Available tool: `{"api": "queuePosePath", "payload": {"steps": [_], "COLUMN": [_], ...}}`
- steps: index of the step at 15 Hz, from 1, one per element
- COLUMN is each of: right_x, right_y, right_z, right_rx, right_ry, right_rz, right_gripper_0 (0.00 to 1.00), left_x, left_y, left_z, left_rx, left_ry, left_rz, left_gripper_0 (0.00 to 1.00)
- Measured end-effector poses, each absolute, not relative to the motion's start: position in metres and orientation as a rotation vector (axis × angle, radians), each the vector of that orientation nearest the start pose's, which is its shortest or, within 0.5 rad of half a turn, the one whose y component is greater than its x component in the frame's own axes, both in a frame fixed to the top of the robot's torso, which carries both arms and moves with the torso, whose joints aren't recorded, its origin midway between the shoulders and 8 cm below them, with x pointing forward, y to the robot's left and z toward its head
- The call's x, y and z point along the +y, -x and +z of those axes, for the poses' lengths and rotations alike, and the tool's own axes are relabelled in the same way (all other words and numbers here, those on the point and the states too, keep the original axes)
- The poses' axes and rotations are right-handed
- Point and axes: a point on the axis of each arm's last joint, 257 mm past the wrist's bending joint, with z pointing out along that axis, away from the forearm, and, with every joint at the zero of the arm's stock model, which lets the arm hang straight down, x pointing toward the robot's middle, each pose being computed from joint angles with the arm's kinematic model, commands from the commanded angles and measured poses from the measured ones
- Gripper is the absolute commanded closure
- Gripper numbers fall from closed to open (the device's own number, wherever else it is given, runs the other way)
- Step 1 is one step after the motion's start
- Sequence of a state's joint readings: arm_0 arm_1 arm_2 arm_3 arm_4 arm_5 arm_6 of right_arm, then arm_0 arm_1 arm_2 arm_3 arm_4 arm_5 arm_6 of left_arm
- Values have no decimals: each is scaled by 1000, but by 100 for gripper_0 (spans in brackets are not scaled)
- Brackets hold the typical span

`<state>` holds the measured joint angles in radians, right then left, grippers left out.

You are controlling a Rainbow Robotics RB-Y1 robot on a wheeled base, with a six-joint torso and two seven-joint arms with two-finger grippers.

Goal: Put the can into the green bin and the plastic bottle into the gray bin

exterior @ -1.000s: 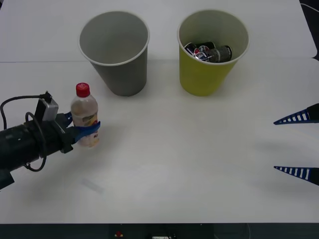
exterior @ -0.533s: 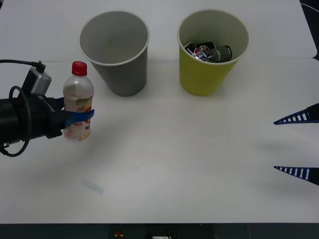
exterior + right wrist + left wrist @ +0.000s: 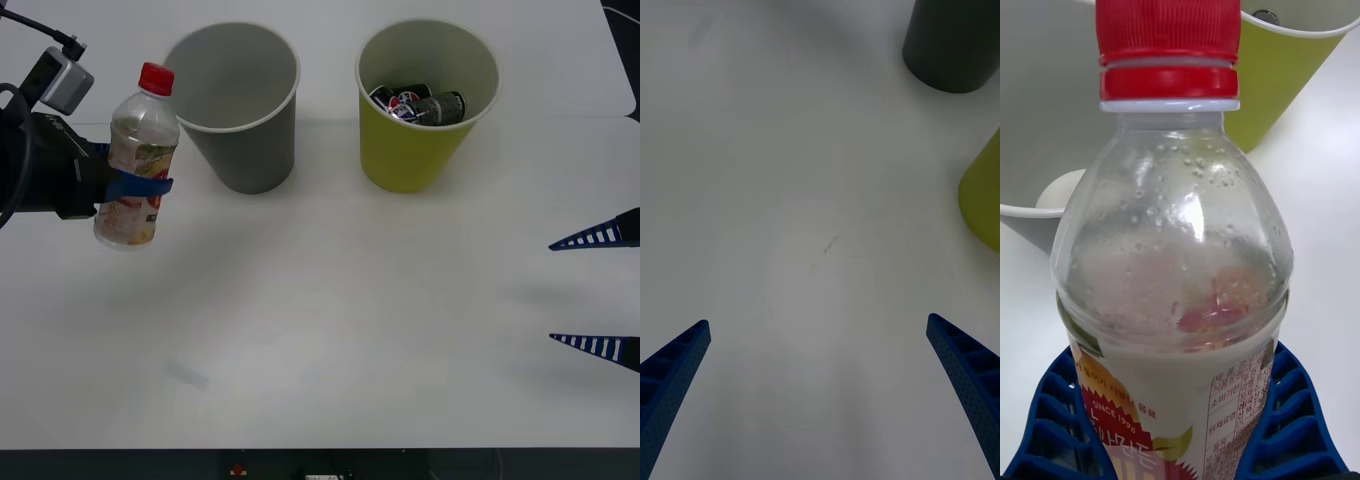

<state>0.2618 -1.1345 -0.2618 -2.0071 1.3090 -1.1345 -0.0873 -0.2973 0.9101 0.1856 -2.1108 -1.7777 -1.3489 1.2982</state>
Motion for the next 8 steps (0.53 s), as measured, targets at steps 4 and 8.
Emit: {"api": "queuePosePath", "payload": {"steps": [4, 8], "right_x": [-286, -286], "right_y": [-341, -341], "right_z": [-167, -167], "right_rx": [1596, 1596], "right_ry": [1634, 1634], "right_rz": [209, 209], "right_gripper_0": [0, 0], "left_x": [225, 218], "left_y": [-454, -483], "left_z": [-18, 17], "left_rx": [2073, 2086], "left_ry": [-986, -1044], "left_rz": [-353, -264], "left_gripper_0": [100, 100]}}
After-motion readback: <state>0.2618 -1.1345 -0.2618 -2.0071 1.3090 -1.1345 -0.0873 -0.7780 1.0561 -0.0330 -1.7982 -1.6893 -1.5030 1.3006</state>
